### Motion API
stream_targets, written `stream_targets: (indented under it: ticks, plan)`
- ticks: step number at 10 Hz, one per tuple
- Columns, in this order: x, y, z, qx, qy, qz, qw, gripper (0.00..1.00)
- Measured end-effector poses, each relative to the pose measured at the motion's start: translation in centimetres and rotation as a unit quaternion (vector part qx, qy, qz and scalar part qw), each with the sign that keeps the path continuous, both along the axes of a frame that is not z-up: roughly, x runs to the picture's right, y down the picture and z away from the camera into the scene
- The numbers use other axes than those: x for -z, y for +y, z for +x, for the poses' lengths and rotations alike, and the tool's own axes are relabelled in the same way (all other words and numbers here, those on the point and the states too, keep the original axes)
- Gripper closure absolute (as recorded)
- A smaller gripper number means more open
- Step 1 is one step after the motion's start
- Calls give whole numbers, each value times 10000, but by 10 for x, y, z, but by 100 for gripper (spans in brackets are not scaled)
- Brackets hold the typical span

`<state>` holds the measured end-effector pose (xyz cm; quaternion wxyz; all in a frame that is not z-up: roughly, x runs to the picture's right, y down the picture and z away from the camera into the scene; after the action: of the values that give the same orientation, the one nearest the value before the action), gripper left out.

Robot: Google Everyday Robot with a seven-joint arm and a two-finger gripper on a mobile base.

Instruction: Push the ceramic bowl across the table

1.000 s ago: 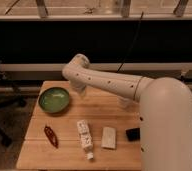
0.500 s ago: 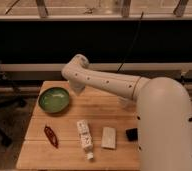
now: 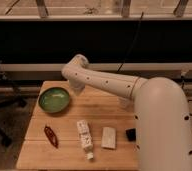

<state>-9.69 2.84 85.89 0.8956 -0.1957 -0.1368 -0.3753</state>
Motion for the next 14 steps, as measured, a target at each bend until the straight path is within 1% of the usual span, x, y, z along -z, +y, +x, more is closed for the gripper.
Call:
stream_targets:
  ticks: [1,2,3,4,5,6,7,8,9,12,14]
  plan:
    - [-1,0,-2,4,-13,-6,10000,90]
    - [-1,-1,0,59,19,-64,10000,85]
    - [-7,3,1,104,-9,-202,9997,88]
    - [-15,8,-1,113,-66,-310,9994,95]
    - [-27,17,-2,125,-104,-455,9988,100]
    - [-41,27,2,100,-129,-612,9980,100]
    - [-47,32,4,79,-143,-715,9973,100]
    - [-52,35,4,70,-174,-791,9967,100]
    - [-59,41,1,68,-219,-908,9956,100]
    - [-65,49,-7,83,-310,-1059,9939,100]
    - [-67,50,-16,94,-402,-1114,9929,100]
